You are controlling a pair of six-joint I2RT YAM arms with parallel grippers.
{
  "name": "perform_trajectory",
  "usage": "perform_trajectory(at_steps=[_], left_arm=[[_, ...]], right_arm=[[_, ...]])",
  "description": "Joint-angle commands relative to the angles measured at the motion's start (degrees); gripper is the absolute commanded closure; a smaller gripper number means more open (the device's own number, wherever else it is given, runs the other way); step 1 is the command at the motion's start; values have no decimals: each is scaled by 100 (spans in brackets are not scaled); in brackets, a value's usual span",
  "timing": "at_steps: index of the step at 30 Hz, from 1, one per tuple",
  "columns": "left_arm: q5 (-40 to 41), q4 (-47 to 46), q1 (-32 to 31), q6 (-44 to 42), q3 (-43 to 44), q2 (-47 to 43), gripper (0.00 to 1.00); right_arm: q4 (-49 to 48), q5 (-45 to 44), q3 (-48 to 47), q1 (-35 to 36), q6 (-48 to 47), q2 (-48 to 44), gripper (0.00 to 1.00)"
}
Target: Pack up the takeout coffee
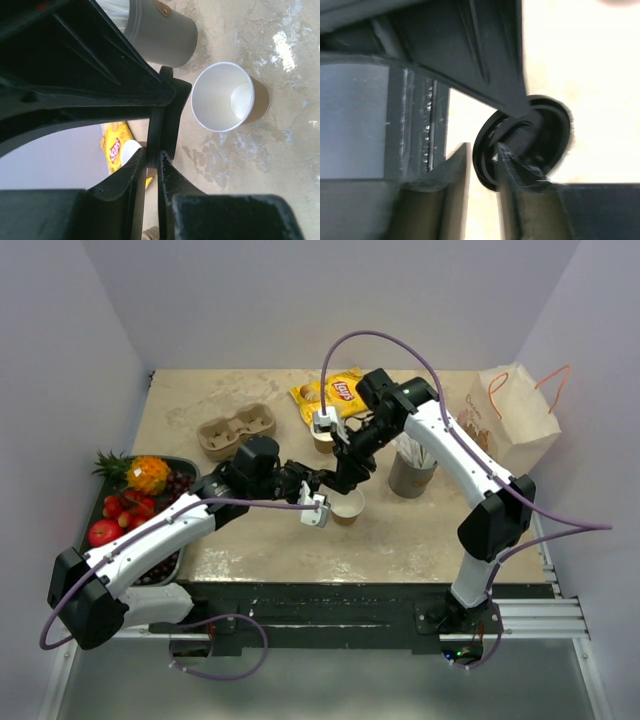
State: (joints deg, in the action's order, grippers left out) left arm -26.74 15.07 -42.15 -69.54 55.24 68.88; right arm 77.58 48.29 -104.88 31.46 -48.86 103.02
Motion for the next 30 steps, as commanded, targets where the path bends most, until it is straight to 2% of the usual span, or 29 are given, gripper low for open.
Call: perform_trajectory(at_steps=[1, 4, 6, 7, 8, 9, 10, 12, 13, 14, 15, 18, 21, 24, 26, 30], left_arm=[[-42, 13, -39, 981, 373, -24, 100], [-42, 136, -30, 1783, 452, 29, 100], [-129, 102, -21, 2688, 444, 37, 100], [-173, 40, -13, 3361, 391, 55, 100], [-260, -91, 57, 3690, 373, 73, 100], [-505, -135, 110, 3998, 364, 151, 100], [-664, -145, 172, 4575, 408, 213, 100], [-1189, -109, 382, 5097, 452, 432, 100], [-1419, -144, 461, 5560, 417, 511, 100], [-1665, -206, 636, 5765, 400, 608, 100], [-2059, -224, 708, 5933, 399, 809, 100], [-2614, -478, 919, 6792, 347, 1205, 100], [-2985, -1145, 1060, 7609, 172, 1443, 100], [-3337, -1619, 1130, 8190, 145, 1742, 100], [-3556, -1849, 1165, 8429, 153, 1961, 100], [-3645, -1736, 1174, 8571, 320, 2313, 100]], right_arm=[[-65, -153, -691, -244, 121, -282, 59], [-1470, -215, -543, -710, 946, -765, 46], [-2618, -320, -26, -869, 1597, -1220, 35], [-2956, -381, 203, -922, 1747, -1406, 34], [-3290, -452, 709, -923, 2036, -1573, 29], [-3963, -548, 1002, -923, 2221, -1931, 29], [-4318, -601, 1300, -914, 2441, -2100, 29], [-5030, -829, 2145, -914, 2977, -2556, 29], [-5268, -795, 2617, -905, 3101, -2681, 27], [-5480, -760, 2822, -879, 3293, -2821, 17], [-5804, -917, 3015, -827, 3347, -2927, 14], [-6044, -1242, 3587, -467, 3313, -3296, 13], [-6141, -1628, 3948, -203, 3181, -3429, 14], [-6343, -2024, 4282, -44, 3295, -3570, 17], [-6422, -2201, 4432, -44, 3506, -3605, 20], [-6492, -2403, 4617, -17, 3822, -3596, 22]])
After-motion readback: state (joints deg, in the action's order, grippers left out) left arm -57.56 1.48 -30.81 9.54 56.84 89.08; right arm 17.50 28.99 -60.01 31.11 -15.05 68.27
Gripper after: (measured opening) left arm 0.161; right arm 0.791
